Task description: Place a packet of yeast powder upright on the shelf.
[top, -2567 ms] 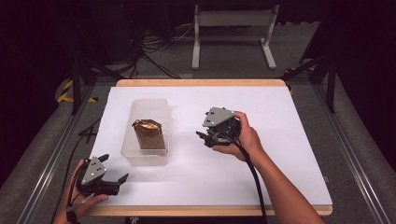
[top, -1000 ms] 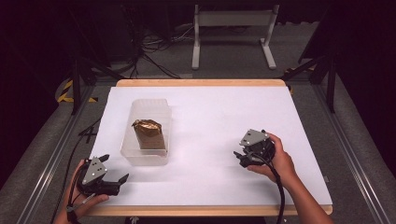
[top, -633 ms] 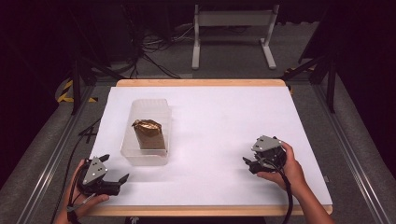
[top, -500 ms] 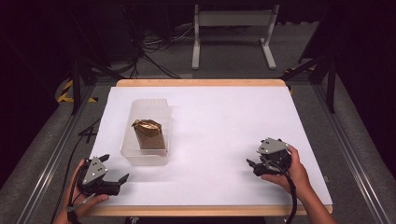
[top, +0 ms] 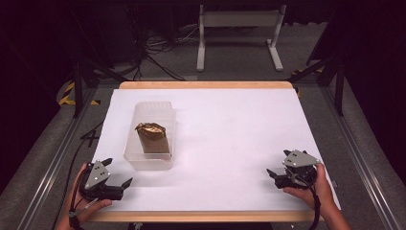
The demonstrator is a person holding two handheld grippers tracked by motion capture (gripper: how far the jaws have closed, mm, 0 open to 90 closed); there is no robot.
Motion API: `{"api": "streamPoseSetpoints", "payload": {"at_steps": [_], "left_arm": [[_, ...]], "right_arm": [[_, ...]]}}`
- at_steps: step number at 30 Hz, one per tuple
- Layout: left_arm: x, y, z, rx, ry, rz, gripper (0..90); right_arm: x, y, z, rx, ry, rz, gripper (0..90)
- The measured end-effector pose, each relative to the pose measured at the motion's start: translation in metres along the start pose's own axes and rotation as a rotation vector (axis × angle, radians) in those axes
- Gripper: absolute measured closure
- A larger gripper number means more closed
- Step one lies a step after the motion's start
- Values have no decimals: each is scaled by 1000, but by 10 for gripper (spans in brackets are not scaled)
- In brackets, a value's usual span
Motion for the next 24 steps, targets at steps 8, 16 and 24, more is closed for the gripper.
{"api": "streamPoseSetpoints", "payload": {"at_steps": [8,16,24], "left_arm": [[0,1,1,1,1,1,40],[-2,1,3,5,-1,0,40],[-2,2,4,7,-2,-6,40]], "right_arm": [[18,-7,-9,28,-8,32,121],[33,-16,-22,48,-30,73,113],[54,-24,-35,66,-60,139,113]]}}
Point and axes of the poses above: each handheld gripper's, and its own axes: z roughly forward along the jaws, x roughly out of its underside, y roughly to its left, the point moved 3 cm from there along z, roughly forward along the jaws, and after that the axes turned 1 degree about x, right-handed, at the moved point
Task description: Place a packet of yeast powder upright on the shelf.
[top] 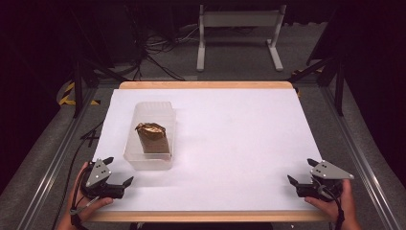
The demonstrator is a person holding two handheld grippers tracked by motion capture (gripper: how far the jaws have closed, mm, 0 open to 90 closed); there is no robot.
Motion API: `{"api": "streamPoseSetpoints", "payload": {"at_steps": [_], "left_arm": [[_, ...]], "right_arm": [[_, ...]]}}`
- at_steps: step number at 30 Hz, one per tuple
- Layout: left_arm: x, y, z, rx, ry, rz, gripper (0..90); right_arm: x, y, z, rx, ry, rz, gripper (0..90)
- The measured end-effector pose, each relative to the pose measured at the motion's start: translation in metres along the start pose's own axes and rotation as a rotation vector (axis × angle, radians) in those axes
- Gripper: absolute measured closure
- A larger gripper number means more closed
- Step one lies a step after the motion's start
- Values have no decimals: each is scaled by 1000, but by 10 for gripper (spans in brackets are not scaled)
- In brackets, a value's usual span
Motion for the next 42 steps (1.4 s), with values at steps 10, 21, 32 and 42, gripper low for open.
{"api": "streamPoseSetpoints", "payload": {"at_steps": [10,21,32,42], "left_arm": [[-1,2,0,-1,-6,-10,40],[-2,1,1,-1,-4,3,39],[-1,2,1,2,-9,4,39],[0,1,1,1,1,-1,39]], "right_arm": [[18,-14,-13,10,-51,115,109],[17,-15,-16,19,-70,123,109],[12,-7,-12,19,-49,79,108],[11,-6,-9,17,-48,81,108]]}}
Point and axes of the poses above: each handheld gripper's, and its own axes: z roughly forward along the jaws, x roughly out of its underside, y roughly to its left, the point moved 3 cm from there along z, roughly forward along the jaws, and after that the axes turned 1 degree about x, right-handed, at the moved point
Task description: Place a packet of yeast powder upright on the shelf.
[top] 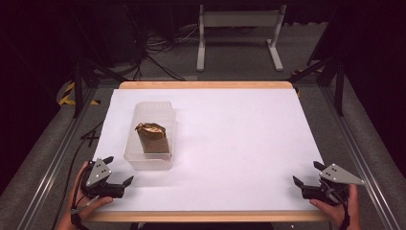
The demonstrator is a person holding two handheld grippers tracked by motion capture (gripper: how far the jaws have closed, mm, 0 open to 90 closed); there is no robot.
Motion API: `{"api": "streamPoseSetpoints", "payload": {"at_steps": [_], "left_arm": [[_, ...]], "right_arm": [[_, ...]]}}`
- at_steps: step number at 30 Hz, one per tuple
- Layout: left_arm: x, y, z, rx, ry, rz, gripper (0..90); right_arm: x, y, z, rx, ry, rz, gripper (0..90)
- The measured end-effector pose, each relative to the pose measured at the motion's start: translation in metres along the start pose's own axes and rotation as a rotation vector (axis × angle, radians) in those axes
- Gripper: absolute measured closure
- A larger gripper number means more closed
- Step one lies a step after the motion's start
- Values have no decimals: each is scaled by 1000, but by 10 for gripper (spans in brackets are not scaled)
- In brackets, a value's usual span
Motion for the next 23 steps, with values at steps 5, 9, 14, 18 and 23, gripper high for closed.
{"api": "streamPoseSetpoints", "payload": {"at_steps": [5,9,14,18,23], "left_arm": [[0,1,1,-2,-4,3,39],[-1,1,1,-2,-2,4,39],[-1,2,3,1,1,3,39],[-2,1,5,2,2,1,39],[-4,-2,5,6,5,7,38]], "right_arm": [[-1,1,0,-5,2,-2,108],[-1,1,1,-5,1,-3,108],[-1,0,1,-5,-4,3,105],[-1,0,2,-5,-5,2,101],[-2,-1,2,15,-11,16,61]]}}
Point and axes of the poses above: each handheld gripper's, and its own axes: z roughly forward along the jaws, x roughly out of its underside, y roughly to its left, the point moved 3 cm from there along z, roughly forward along the jaws, and after that the axes turned 1 degree about x, right-handed, at the moved point
